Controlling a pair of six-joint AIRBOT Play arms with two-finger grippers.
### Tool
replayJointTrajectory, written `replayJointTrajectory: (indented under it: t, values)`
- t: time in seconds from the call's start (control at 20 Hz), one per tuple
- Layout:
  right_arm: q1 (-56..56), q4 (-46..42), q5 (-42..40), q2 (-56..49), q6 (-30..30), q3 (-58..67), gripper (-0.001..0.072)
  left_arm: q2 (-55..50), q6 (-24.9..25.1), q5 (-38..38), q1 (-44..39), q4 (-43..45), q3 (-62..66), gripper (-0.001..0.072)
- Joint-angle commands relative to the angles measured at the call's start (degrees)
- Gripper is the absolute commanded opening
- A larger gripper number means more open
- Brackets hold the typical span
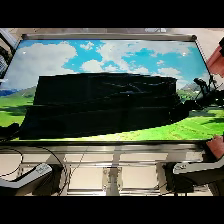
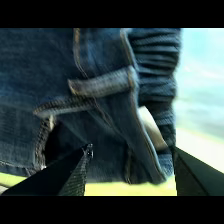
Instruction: Fold the clothes and pants, and hang the long-sleeved shirts on hangers.
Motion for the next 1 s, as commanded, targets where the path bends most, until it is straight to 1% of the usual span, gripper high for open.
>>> replayJointTrajectory:
  t: [0.0, 0.05, 0.1, 0.2, 0.35, 0.5, 0.55, 0.7, 0.75, 0.8, 0.95]
  values:
    - [0.0, 5.9, 0.7, -3.4, -5.5, 0.1, 0.0539, 0.2, -1.7, 0.1, 0.0, 0.0, 0.0, 0.0029]
    - [0.0, 7.0, 1.5, -3.7, -6.7, 0.1, 0.0516, 0.2, -1.7, 0.1, 0.0, 0.0, 0.0, 0.0029]
    - [0.0, 7.6, 3.0, -3.7, -8.2, 0.1, 0.0462, 0.2, -1.7, 0.1, 0.0, 0.0, 0.0, 0.0029]
    - [0.0, 5.6, 7.4, -3.7, -8.6, 0.8, 0.0445, 0.2, -1.6, 0.2, 0.0, 0.0, 0.0, 0.0029]
    - [0.0, -3.8, 13.8, -3.7, -7.3, 1.3, 0.0442, 0.2, -1.6, 0.5, 0.0, 0.1, 0.0, 0.0029]
    - [0.0, -11.6, 16.8, -3.7, -6.1, 1.3, 0.0438, 0.2, -1.6, 1.0, 0.0, 0.1, 0.0, 0.0029]
    - [0.0, -13.0, 16.9, -3.7, -6.1, 1.3, 0.0423, 0.2, -1.6, 1.4, 0.0, 0.1, 0.0, 0.0029]
    - [0.0, -11.8, 15.4, -3.7, -6.2, 1.3, 0.0423, 0.2, -1.6, 2.1, 0.0, 0.1, 0.0, 0.0029]
    - [0.0, -10.1, 14.6, -3.7, -6.2, 1.3, 0.0413, 0.2, -1.6, 2.3, 0.0, 0.1, 0.0, 0.0029]
    - [0.0, -8.4, 13.8, -3.8, -6.2, 1.2, 0.0379, 0.2, -1.6, 2.3, 0.0, 0.1, 0.0, 0.0029]
    - [0.0, -5.4, 12.3, -3.8, -6.5, -1.3, 0.0377, 0.2, -1.6, 2.3, 0.0, 0.1, 0.0, 0.0029]
